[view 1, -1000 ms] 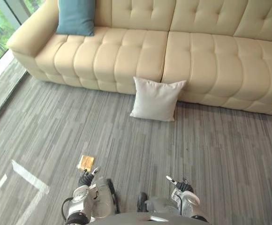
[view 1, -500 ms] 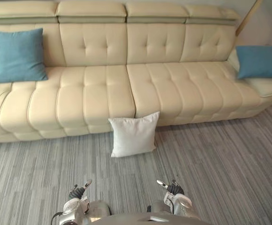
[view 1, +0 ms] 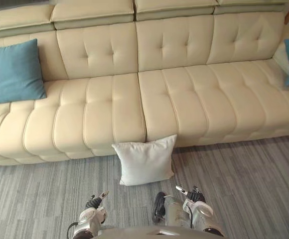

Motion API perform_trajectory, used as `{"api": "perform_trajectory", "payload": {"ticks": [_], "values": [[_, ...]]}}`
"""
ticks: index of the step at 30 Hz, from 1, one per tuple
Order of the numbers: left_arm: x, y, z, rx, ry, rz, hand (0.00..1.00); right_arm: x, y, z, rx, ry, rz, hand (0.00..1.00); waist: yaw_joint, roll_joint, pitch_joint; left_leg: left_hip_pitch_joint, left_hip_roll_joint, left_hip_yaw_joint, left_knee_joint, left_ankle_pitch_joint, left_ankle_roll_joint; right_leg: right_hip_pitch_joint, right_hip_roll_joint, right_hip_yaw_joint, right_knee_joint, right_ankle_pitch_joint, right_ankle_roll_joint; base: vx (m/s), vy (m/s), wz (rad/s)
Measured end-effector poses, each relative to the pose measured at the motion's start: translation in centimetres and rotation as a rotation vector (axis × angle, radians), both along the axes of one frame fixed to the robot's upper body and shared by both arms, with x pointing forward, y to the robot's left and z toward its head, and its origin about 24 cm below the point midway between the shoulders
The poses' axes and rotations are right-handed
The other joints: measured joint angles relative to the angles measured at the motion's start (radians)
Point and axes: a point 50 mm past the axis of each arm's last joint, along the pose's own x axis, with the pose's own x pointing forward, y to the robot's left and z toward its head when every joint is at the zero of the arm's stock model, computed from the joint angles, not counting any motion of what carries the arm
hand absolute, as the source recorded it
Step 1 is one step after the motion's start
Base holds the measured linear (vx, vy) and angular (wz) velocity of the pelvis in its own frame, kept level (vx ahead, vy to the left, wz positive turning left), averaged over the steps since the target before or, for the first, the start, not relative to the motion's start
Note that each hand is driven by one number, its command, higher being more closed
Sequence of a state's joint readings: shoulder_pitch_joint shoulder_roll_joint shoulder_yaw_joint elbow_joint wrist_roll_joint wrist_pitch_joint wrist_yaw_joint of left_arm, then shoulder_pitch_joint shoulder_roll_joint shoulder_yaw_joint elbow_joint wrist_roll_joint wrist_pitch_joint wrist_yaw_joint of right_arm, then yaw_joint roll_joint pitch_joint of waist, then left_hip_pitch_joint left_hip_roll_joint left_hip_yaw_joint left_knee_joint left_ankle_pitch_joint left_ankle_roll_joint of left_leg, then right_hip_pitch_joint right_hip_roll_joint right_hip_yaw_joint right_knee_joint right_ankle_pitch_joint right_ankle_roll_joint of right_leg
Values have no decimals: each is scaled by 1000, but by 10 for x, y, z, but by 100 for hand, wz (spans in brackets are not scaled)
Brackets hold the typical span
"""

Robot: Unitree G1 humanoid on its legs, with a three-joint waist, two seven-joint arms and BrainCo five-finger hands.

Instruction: Pick up cushions and gather them together orderly.

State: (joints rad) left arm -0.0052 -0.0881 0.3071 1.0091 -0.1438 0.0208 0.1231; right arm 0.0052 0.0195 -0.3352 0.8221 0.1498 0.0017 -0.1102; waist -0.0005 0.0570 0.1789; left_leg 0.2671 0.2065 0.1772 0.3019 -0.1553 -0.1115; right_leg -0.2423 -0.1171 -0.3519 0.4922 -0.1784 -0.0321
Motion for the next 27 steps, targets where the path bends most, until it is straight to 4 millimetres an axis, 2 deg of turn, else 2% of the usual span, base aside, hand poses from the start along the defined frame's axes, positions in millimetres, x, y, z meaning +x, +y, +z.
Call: {"api": "perform_trajectory", "payload": {"ticks": [2, 3, 6, 7, 9, 10, 11, 12, 13, 15, 17, 20, 23, 27], "values": [[3, 4, 2, 8, -15, 22, 0, -3, 4, -2, 9, 10, 2, 0, 1, 0, 0, -120, 26, -82, 281, 93, -57, 77, 15, -15, -56, -10, -10, 372, -169, 10], [3, 8, 3, 6, -21, 66, 0, -5, 6, -3, 13, 18, 8, 0, 3, -2, 1, -193, 40, -83, 450, 97, -64, 136, 24, -12, -105, -10, -10, 329, -104, -7], [0, 15, 3, 14, -7, 163, 0, -8, 6, -6, 16, 37, 2, 0, 7, -11, 5, -256, 55, -30, 526, 43, -48, 219, 31, -11, -169, -5, -3, 211, -25, -5], [-5, 19, 2, 11, 8, 262, 0, -13, 6, -8, 21, 51, -9, 0, 15, -10, -1, -291, 55, 9, 500, -5, -20, 256, 30, -8, -204, 3, 10, 232, 69, -11], [-10, 22, 1, 7, 21, 343, 0, -16, 5, -9, 30, 58, -32, 0, 23, -13, 0, -320, 55, 77, 376, -31, -2, 288, 14, -7, -225, 12, 25, 159, 113, -2], [-11, 23, 1, 8, 26, 364, 0, -17, 4, -10, 23, 65, -42, 0, 28, -12, 0, -332, 52, 110, 253, -27, 11, 302, 3, -12, -223, 15, 35, 162, 213, 16], [-14, 23, 0, 11, 35, 373, 0, -18, 3, -10, 16, 68, -48, 0, 29, -7, 0, -337, 45, 127, 118, 27, 33, 312, -4, -12, -218, 9, 66, 189, 261, 11], [-15, 25, 0, 16, 36, 380, 0, -19, 4, -10, 17, 74, -47, 0, 35, -6, -6, -325, 29, 124, 97, 20, 19, 313, -12, -3, -214, 2, 88, 137, 227, 18], [-15, 29, 1, 32, 33, 382, 0, -21, 7, -11, 24, 79, -47, 0, 37, -33, -16, -312, -5, 122, 62, 24, 25, 304, -26, 11, -223, 5, 95, 76, 208, 19], [-15, 35, 3, 52, 15, 391, 0, -23, 16, -13, 49, 83, -49, 0, 46, -59, -19, -297, -44, 126, 21, 25, 27, 309, -50, 35, -258, 18, 98, 44, 212, 12], [-19, 36, 2, 54, 26, 399, 0, -24, 17, -14, 53, 90, -47, 0, 49, -62, -21, -269, -59, 137, -2, 26, 32, 328, -55, 54, -285, 34, 99, 10, 127, -22], [-31, 36, -2, 69, 61, 383, 0, -25, 17, -15, 52, 90, -49, 0, 48, -59, -30, -211, -79, 160, -97, 35, 34, 333, -54, 86, -321, 60, 132, -38, 43, -35], [-39, 33, -4, 76, 95, 359, 0, -27, 13, -15, 46, 98, -56, 0, 47, -50, -40, -171, -98, 176, -206, 86, 28, 326, -51, 97, -350, 77, 135, -62, 3, -17], [-46, 32, -6, 84, 114, 338, 0, -33, 10, -17, 44, 111, -75, 0, 52, -56, -50, -143, -103, 179, -283, 126, 23, 331, -32, 108, -384, 107, 138, -31, -19, -4]]}}
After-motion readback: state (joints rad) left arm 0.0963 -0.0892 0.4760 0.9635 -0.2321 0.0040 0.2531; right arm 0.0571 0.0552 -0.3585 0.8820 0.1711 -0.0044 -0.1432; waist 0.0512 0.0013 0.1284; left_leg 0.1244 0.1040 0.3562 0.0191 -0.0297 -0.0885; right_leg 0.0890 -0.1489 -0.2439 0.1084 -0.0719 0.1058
